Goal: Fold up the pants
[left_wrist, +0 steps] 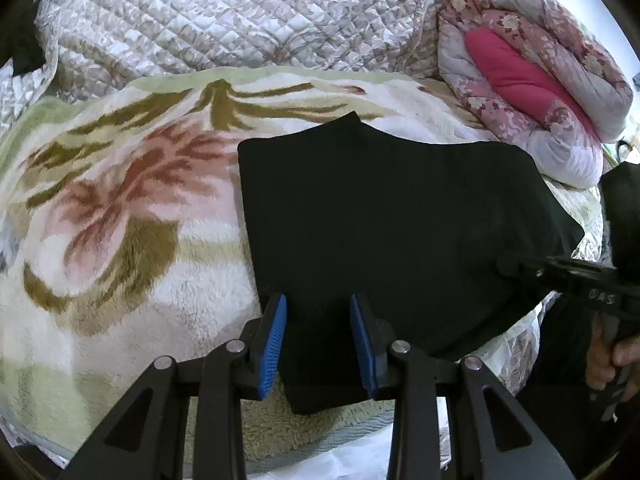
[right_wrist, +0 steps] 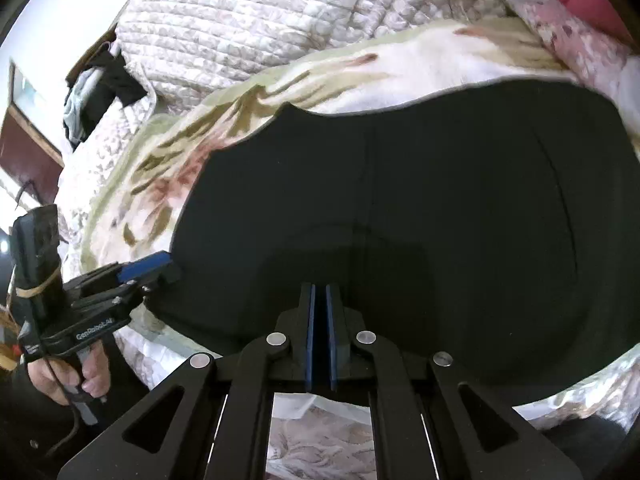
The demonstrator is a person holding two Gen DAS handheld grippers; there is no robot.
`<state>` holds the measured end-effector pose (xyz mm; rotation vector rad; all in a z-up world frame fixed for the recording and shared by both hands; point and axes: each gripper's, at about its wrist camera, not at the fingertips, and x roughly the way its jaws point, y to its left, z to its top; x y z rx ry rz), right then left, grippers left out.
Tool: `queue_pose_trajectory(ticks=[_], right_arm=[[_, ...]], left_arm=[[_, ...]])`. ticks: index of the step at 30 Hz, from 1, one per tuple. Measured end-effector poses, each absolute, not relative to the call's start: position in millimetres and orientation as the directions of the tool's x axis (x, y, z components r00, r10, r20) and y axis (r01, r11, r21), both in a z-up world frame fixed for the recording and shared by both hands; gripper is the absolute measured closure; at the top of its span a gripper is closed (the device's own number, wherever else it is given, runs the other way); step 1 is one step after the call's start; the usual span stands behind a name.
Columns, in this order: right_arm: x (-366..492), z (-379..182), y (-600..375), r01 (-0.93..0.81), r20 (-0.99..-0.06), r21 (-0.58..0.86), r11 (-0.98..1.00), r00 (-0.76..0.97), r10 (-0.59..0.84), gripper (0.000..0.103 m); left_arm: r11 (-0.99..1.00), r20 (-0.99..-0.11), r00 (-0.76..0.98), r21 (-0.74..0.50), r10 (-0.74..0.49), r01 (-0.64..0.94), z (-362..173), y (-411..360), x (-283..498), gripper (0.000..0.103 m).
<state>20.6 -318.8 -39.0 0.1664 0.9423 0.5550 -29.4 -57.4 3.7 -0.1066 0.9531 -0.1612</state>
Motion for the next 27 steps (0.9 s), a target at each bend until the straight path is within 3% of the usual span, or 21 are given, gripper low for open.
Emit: queue_pose_trajectory(ticks=[6, 9, 20, 27], right_arm=[[32.6, -22.2, -311.9, -0.408, -0.695, 0.343, 0.846, 0.496, 0.521, 0.098], [44.9, -28.6, -304.0, -0.425, -0.709, 0.321, 0.846, 0.485, 0.513, 0.088], [82.7, -22.7, -296.1, -0.42, -0.703, 0.296, 0.858, 0.513, 0.493, 0.087], [103.1, -27.9, -327.2, -0.316, -0.717, 0.308, 0.898, 0.543, 0.437, 0.084]], left_arm=[[0.983, -0.793, 0.582, -0.166, -0.181, 0.079, 12.0, -54.8, -13.3, 0.068], [0.985, -0.79, 0.589, -0.153, -0.172, 0.082, 10.9, -57.2, 0.1, 0.068], [0.989, -0.785, 0.602, -0.13, -0.148, 0.074, 12.9, -55.7, 34.0, 0.068], [0.992, -0.797, 0.592, -0.111, -0.122, 0.054, 2.8, -53.0, 61.1, 0.068]])
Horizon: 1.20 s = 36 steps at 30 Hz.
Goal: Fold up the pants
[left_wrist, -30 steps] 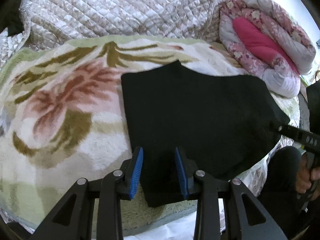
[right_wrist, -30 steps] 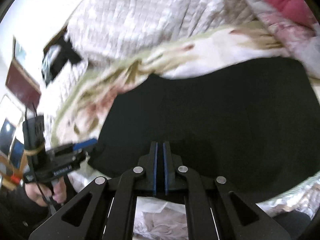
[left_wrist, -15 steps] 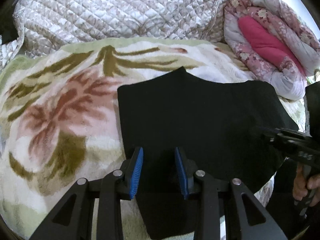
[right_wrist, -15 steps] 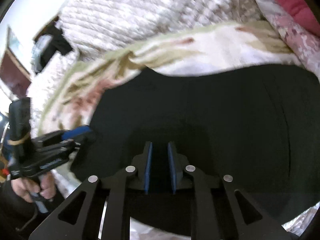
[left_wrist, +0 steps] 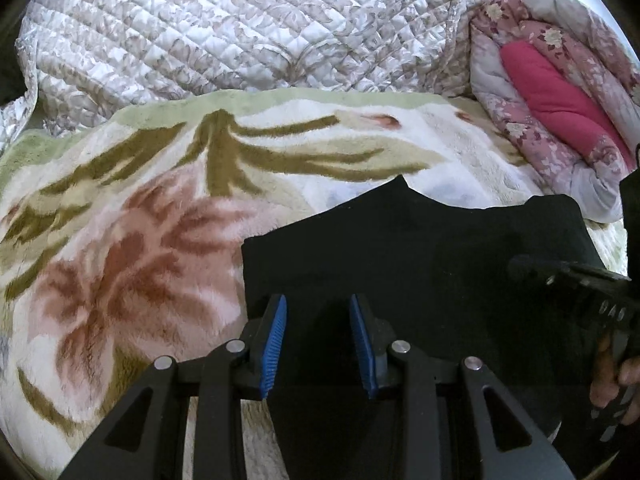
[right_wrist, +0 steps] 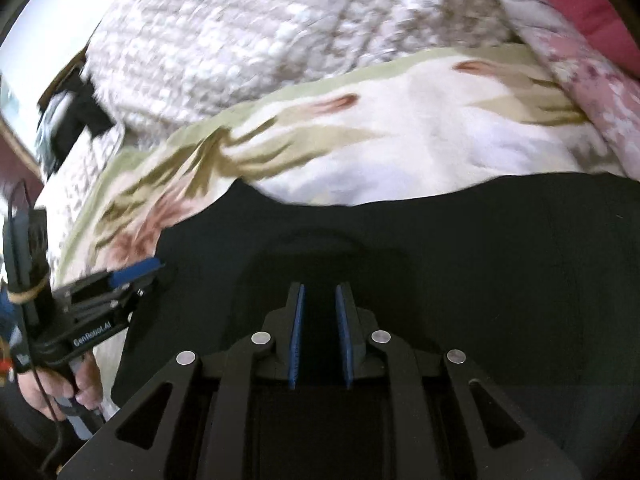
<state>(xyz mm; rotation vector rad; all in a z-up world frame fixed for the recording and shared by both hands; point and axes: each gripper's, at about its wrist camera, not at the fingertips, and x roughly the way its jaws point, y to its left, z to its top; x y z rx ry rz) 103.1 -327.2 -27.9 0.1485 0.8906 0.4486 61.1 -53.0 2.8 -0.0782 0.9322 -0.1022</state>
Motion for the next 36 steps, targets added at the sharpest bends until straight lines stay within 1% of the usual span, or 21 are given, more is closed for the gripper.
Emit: queue_pose_trajectory(ticks=[2, 7, 9, 11, 13, 15, 18, 19, 22, 27, 29, 32, 36], right_arm=[[96.4, -24.7, -348.2, -0.28, -0.71, 0.318, 0.906, 0.562, 0.423, 0.078], [68.8, -14.7, -409.7, -0.183, -0.658, 0.404, 0.896, 0.622, 0.424, 0.076], [55.5, -10.6, -431.4, -0.136, -0.649, 0.406, 0.904, 0.653, 0.39, 0.074], [46.4, -9.1, -446.6, -0.088, -0.651, 0.399, 0.913, 0.674, 0.349, 0.066], [37.8, -9.1, -460.3, -0.05, -0.651, 0.417, 0.907, 0.68, 0.337, 0.066], [27.5, -7.0, -468.9, -0.021, -0.647, 0.415, 0.91, 0.696, 0.311, 0.066], [14.1, -3.3, -480.0, 0.005, -0.629, 0.43, 0.903, 0.719, 0.295, 0.066], [9.7, -2.1, -483.9, 0.016, -0.622, 0.44, 0.898, 0.727, 0.291, 0.065], [2.6, 0.1, -493.5, 0.047, -0.61, 0.473, 0.88, 0.738, 0.288, 0.058], [-7.8, -1.9, -513.0, 0.114, -0.583, 0.539, 0.834, 0.765, 0.273, 0.056], [-9.2, -7.9, -524.5, 0.152, -0.577, 0.588, 0.795, 0.768, 0.279, 0.053], [-6.1, -23.8, -534.6, 0.191, -0.585, 0.662, 0.725, 0.737, 0.34, 0.053], [3.6, -37.6, -526.6, 0.173, -0.586, 0.703, 0.69, 0.691, 0.423, 0.053]], left_arm=[[0.993, -0.795, 0.595, -0.107, -0.119, 0.055, 3.4, -54.2, 57.7, 0.068], [0.992, -0.791, 0.598, -0.113, -0.129, 0.064, 6.7, -59.4, 43.0, 0.068], [0.99, -0.789, 0.597, -0.121, -0.144, 0.078, 6.7, -64.8, 32.7, 0.068], [0.988, -0.788, 0.595, -0.121, -0.155, 0.098, 6.2, -72.2, 22.0, 0.068], [0.987, -0.789, 0.592, -0.121, -0.163, 0.11, 5.8, -78.8, 11.4, 0.066], [0.983, -0.789, 0.588, -0.127, -0.179, 0.129, 6.1, -86.1, -0.6, 0.063], [0.978, -0.788, 0.582, -0.13, -0.2, 0.161, 7.3, -95.4, -13.1, 0.061], [0.976, -0.789, 0.577, -0.136, -0.211, 0.171, 7.1, -98.6, -15.5, 0.061], [0.968, -0.793, 0.561, -0.142, -0.237, 0.208, 7.1, -110.6, -21.0, 0.061], [0.949, -0.791, 0.538, -0.167, -0.291, 0.268, 9.6, -126.9, -25.3, 0.061], [0.948, -0.792, 0.534, -0.173, -0.295, 0.267, 10.3, -127.3, -25.1, 0.061], [0.952, -0.793, 0.536, -0.178, -0.289, 0.25, 11.3, -124.5, -22.5, 0.061], [0.958, -0.794, 0.544, -0.177, -0.273, 0.224, 12.4, -118.0, -18.5, 0.061]])
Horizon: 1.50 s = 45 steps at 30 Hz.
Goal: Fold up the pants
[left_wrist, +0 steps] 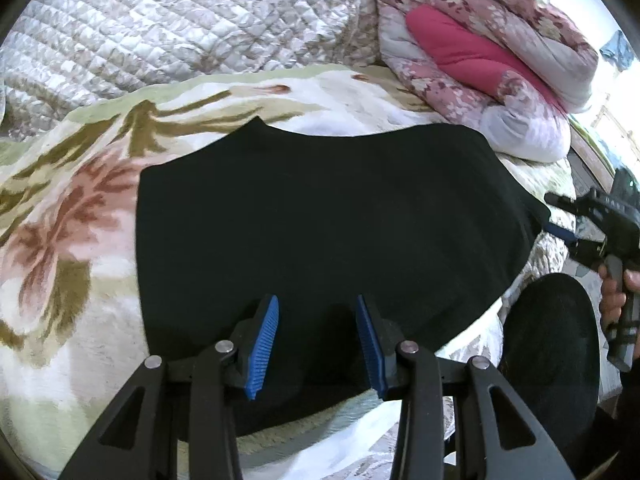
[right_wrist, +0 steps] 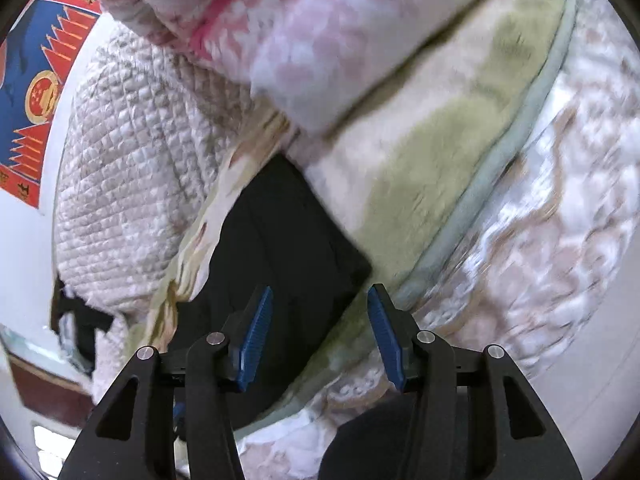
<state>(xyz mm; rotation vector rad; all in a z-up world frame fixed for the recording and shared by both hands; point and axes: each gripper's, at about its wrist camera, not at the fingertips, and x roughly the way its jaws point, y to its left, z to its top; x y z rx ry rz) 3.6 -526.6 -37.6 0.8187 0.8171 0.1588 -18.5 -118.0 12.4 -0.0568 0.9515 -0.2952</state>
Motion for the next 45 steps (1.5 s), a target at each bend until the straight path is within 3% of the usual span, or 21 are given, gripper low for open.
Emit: queue_pose_trajectory(ticks=[6, 12, 19, 21, 23, 31, 32, 35, 45], right_arm=[[11.5, -38.6, -519.6, 0.156, -0.581, 0.701, 0.696, 0.69, 0.431, 0.052], [2.1, -24.2, -514.3, 0.079, -0.511, 0.699, 0.711, 0.751, 0.418, 0.051], [32.0, -34.1, -516.3, 0.137, -0.59, 0.672, 0.728, 0.693, 0.414, 0.051], [36.5, -29.3, -512.3, 0.12, -0.591, 0.656, 0.745, 0.695, 0.409, 0.055], [34.2, -19.2, -505.8, 0.084, -0.575, 0.632, 0.77, 0.717, 0.393, 0.069], [49.1, -26.8, -500.0, 0.109, -0.639, 0.583, 0.805, 0.674, 0.371, 0.071], [47.6, -24.2, -498.7, 0.1, -0.635, 0.576, 0.811, 0.68, 0.367, 0.076], [40.8, -11.6, -494.8, 0.067, -0.604, 0.575, 0.815, 0.707, 0.368, 0.081], [39.6, 37.8, -450.3, -0.092, -0.525, 0.551, 0.829, 0.734, 0.43, 0.083]], left_arm=[[0.964, -0.793, 0.553, -0.173, -0.258, 0.201, 13.2, -110.2, -13.6, 0.061], [0.966, -0.795, 0.551, -0.178, -0.252, 0.186, 10.7, -104.7, -11.2, 0.061], [0.966, -0.795, 0.551, -0.176, -0.253, 0.19, 9.2, -105.5, -10.5, 0.061], [0.966, -0.795, 0.551, -0.177, -0.254, 0.19, 9.1, -105.3, -10.4, 0.061], [0.966, -0.795, 0.551, -0.177, -0.253, 0.189, 9.4, -104.8, -10.5, 0.061], [0.979, -0.804, 0.56, -0.146, -0.201, 0.142, 13.4, -98.6, -7.7, 0.061], [0.98, -0.803, 0.562, -0.147, -0.199, 0.138, 14.3, -97.2, -8.1, 0.061], [0.982, -0.799, 0.571, -0.139, -0.188, 0.129, 16.4, -93.3, -9.4, 0.061], [0.982, -0.795, 0.578, -0.155, -0.187, 0.105, 16.0, -82.5, -9.6, 0.061]])
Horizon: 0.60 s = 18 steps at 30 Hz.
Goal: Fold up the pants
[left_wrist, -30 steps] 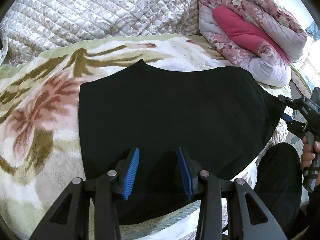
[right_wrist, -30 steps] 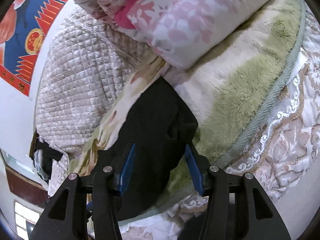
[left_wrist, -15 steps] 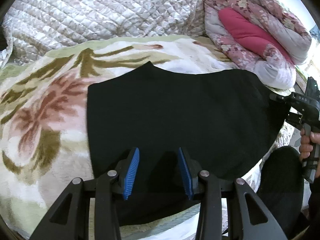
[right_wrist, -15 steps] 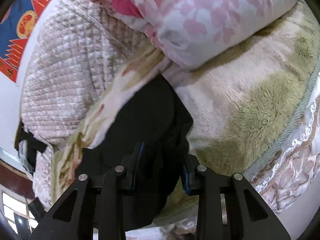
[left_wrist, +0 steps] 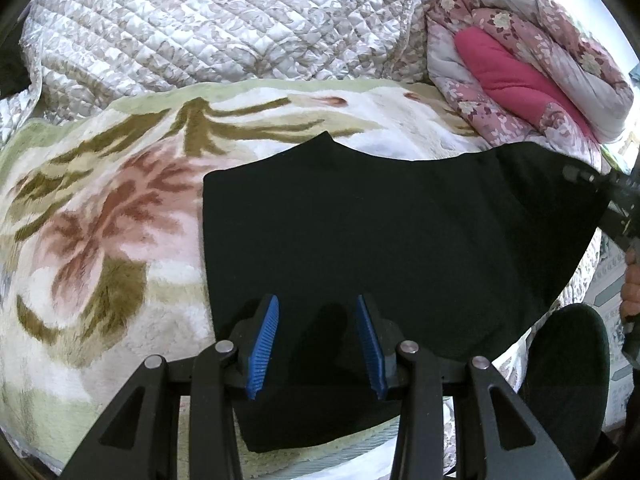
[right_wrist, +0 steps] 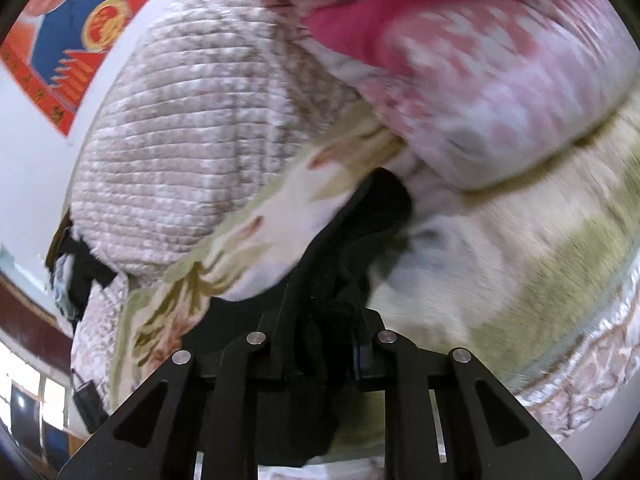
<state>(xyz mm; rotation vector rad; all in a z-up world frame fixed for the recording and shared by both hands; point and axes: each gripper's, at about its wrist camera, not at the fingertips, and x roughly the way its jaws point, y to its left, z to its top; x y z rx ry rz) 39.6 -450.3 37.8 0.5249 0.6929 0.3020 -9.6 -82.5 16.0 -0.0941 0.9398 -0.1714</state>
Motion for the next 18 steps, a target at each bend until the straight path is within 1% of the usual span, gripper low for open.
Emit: queue_pose_trajectory(ticks=[10, 15, 18], right_arm=[[45.8, 68.7, -363.7, -0.305, -0.501, 0.496, 0.813, 0.664, 0.555, 0.083], [46.7, 54.4, -300.3, -0.409, -0.554, 0.451, 0.793, 0.569, 0.608, 0.083], [45.6, 25.2, -262.5, -0.459, -0.613, 0.427, 0.779, 0.487, 0.622, 0.083]], left_arm=[[0.984, -0.789, 0.591, -0.174, -0.167, 0.047, 13.8, -57.7, -15.8, 0.061], [0.982, -0.79, 0.594, -0.19, -0.152, -0.002, 9.3, -38.5, -21.3, 0.061], [0.979, -0.795, 0.59, -0.199, -0.143, -0.031, 4.5, -26.4, -27.3, 0.061]])
